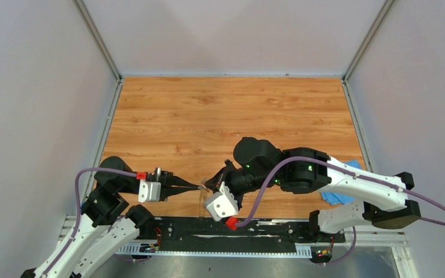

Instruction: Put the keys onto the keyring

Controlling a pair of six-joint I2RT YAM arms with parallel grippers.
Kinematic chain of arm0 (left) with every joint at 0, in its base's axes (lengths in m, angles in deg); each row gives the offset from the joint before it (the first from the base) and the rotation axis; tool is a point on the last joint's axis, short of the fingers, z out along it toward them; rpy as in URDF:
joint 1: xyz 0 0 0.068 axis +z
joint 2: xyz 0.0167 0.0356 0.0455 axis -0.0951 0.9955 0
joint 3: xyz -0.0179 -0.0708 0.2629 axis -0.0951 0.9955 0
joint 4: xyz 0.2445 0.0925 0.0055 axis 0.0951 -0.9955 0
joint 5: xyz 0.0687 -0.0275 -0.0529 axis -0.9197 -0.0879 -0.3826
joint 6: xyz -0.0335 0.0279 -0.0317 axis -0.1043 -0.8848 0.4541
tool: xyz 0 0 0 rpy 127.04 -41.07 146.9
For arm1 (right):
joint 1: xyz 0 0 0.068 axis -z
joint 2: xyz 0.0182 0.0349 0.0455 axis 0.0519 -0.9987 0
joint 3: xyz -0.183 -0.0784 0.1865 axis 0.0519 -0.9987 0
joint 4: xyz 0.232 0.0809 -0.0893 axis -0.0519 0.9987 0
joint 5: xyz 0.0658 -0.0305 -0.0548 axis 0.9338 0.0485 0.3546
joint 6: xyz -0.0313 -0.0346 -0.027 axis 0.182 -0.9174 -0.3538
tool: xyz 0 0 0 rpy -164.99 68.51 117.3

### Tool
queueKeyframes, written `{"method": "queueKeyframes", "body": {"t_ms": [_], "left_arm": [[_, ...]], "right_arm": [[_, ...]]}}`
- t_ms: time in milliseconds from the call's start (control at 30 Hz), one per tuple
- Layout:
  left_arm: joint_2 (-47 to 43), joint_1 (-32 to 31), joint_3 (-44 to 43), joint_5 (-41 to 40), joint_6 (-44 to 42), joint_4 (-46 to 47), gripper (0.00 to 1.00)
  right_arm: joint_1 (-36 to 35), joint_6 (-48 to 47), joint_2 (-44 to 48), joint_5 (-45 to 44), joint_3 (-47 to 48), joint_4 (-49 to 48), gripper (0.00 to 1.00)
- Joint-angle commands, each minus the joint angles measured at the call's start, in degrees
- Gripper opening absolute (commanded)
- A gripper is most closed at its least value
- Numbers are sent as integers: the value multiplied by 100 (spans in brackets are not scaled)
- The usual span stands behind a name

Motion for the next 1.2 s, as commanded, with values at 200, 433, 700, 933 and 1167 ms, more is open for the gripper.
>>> {"method": "queueKeyframes", "body": {"t_ms": [200,433,700,933,1167], "left_arm": [[48,-7,-171,127,-35,-1,0],[57,-9,-138,106,-43,14,0],[39,-12,-141,90,-128,-104,0],[13,-9,-132,127,-245,-189,0],[13,-8,-191,246,-358,-301,0]], "right_arm": [[-116,-5,-106,-80,222,90,0],[-116,81,-239,-146,284,-38,0],[-114,153,-352,-100,358,-142,0],[-110,194,-343,-300,348,-222,0],[-27,295,-197,-480,191,-325,0]]}}
